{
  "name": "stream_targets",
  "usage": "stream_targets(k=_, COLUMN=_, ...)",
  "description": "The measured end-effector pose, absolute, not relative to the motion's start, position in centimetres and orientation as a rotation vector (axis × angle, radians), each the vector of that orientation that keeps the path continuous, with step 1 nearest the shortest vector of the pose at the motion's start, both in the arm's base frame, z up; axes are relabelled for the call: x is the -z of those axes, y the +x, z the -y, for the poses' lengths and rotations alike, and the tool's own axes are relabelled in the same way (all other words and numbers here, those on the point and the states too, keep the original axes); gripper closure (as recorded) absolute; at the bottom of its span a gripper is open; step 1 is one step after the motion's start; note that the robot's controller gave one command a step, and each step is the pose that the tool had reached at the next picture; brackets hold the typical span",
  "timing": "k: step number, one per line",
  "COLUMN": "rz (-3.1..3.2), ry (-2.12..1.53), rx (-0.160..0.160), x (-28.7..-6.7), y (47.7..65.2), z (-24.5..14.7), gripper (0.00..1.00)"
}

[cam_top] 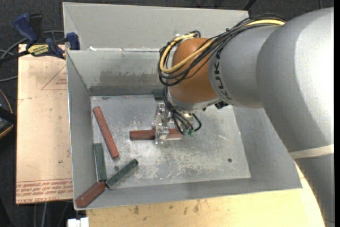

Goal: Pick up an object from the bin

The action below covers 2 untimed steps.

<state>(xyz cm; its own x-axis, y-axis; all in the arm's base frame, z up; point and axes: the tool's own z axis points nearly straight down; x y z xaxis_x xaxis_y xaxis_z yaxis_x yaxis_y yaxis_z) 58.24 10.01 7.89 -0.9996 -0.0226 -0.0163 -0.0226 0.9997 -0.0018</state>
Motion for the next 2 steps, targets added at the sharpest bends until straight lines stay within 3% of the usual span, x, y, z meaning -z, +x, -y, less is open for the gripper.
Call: stream_targets(k=2, rz=-3.127, ry=-0.036, rx=0.003, x=-8.12, y=58.19, z=-9.99, gripper=1.00)
